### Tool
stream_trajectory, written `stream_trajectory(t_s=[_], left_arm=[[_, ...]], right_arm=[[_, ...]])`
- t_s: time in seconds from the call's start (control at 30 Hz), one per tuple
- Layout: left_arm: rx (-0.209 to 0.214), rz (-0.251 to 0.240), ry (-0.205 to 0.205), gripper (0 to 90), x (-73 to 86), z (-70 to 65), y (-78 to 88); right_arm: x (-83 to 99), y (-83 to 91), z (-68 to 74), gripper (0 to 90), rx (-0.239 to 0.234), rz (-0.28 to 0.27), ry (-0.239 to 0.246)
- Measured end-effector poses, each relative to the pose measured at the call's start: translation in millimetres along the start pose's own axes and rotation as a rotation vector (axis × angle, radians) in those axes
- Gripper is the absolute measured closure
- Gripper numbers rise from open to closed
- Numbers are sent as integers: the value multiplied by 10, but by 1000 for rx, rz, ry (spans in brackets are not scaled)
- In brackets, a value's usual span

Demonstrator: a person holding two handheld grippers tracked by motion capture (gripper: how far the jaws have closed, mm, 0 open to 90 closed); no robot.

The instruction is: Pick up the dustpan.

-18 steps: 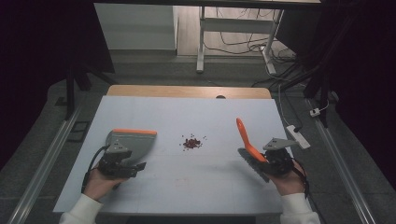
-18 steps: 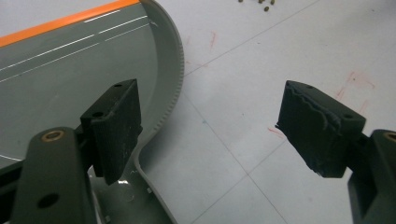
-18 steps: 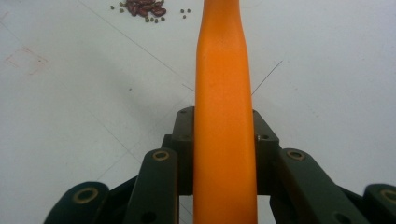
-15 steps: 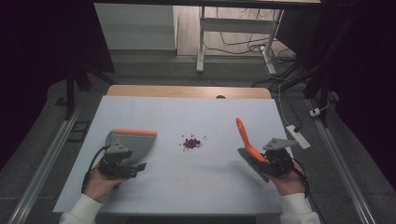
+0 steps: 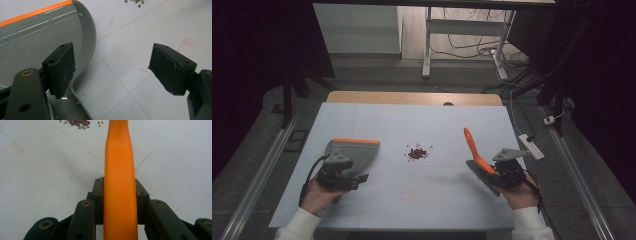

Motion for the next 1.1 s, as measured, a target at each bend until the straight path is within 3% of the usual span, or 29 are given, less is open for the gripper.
stream_trajectory(t_s=[0.67,0.8,0.9,1.0,1.1], left_arm=[[20,48,-23,204,-79,-85,51],[11,59,-6,202,-88,-74,62],[-45,98,45,203,-78,-8,109],[-61,105,64,203,-80,12,137],[-84,119,114,202,-71,48,173]], right_arm=[[-18,16,16,697,5,-10,11],[-28,33,23,697,12,-12,19],[-41,46,19,696,12,-21,16],[-47,57,18,696,6,-24,5],[-45,62,22,696,-3,-28,5]])
Point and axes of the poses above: each handheld gripper's, and its own axes: y roughly backward along the jaws, x roughly out of its underside, z roughly to its left, the point moved 9 cm from there along -y, roughly forward along the jaws, and after that the axes turned 11 degrees about -y, right-handed, at the moved point
